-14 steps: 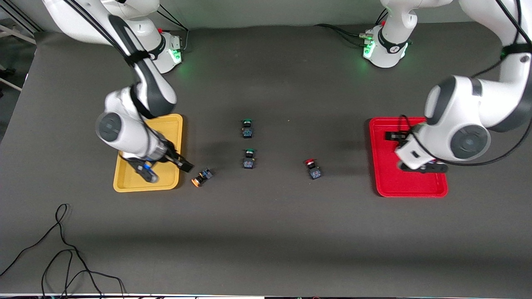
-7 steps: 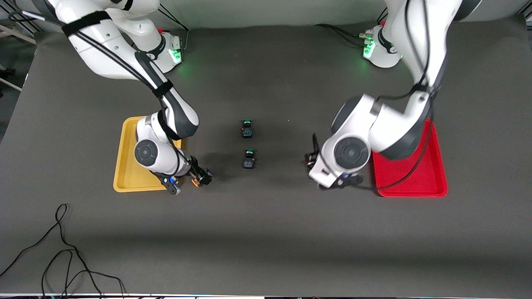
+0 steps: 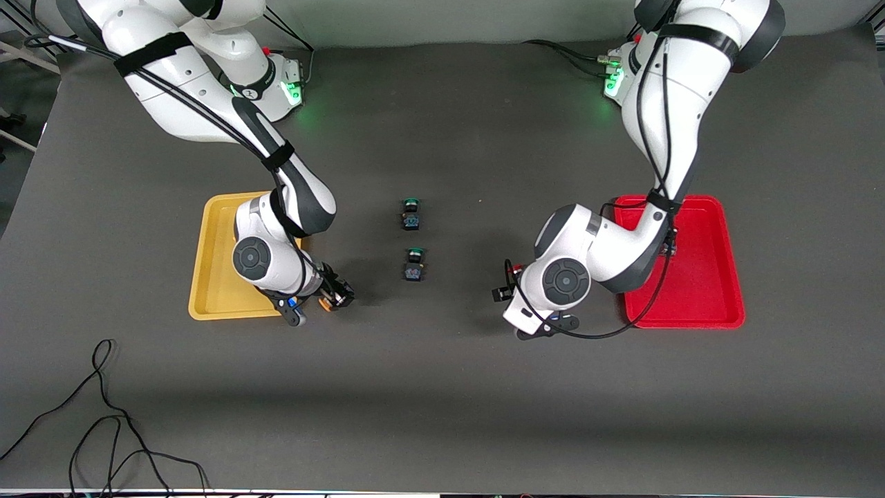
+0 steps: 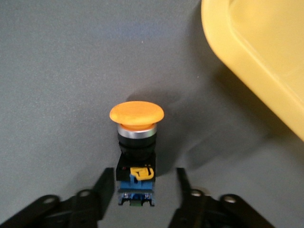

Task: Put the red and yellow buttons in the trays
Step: 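Lower the yellow button into the yellow tray and open the right gripper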

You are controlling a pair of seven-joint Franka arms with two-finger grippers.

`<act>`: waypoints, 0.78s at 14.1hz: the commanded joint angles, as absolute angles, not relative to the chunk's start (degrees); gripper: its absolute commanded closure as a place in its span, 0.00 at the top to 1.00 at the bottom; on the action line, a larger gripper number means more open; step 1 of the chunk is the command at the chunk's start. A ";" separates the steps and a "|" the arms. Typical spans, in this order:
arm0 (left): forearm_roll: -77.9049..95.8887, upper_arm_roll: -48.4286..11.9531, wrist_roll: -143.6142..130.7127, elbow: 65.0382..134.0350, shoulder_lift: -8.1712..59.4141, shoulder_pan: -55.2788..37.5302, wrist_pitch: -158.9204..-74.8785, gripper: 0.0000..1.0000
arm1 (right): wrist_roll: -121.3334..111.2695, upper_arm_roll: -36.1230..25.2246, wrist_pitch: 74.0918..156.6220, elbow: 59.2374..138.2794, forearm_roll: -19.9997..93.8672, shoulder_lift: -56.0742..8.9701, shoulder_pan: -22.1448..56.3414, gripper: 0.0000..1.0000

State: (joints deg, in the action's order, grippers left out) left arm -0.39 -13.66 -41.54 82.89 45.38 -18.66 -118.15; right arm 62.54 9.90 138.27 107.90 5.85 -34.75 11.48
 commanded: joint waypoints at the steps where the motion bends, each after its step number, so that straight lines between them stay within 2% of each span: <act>1: -1.05 -13.18 -42.71 87.01 43.68 -19.25 -120.32 0.83 | 64.60 9.67 138.60 107.14 3.87 -35.24 11.78 0.18; 2: -1.05 -13.18 -42.71 87.71 43.68 -19.34 -120.67 0.78 | 64.69 9.58 138.43 107.14 3.87 -34.90 11.69 0.08; 3: -1.05 -13.18 -42.71 88.58 43.68 -19.34 -121.89 0.74 | 64.60 9.58 138.08 107.14 3.87 -34.11 11.69 0.03; 4: -1.05 -13.18 -42.71 89.55 43.68 -19.34 -123.21 0.73 | 64.51 9.49 137.21 107.05 3.87 -32.80 11.52 0.02; 6: -1.05 -13.18 -42.80 90.09 43.68 -19.34 -124.45 0.66 | 64.25 9.14 130.12 106.27 4.13 -27.98 11.34 0.02; 7: -0.97 -13.18 -42.80 90.09 43.68 -19.34 -124.45 0.52 | 63.55 8.36 126.08 105.65 4.13 -25.17 11.16 0.02; 8: -0.97 -13.18 -43.32 90.09 43.59 -19.42 -124.37 0.03 | 61.98 7.04 121.51 105.73 4.13 -21.92 11.08 0.02; 11: -0.79 -13.27 -47.63 89.30 40.71 -19.78 -120.87 0.00 | 53.47 1.95 118.82 110.72 4.39 -15.66 11.16 0.04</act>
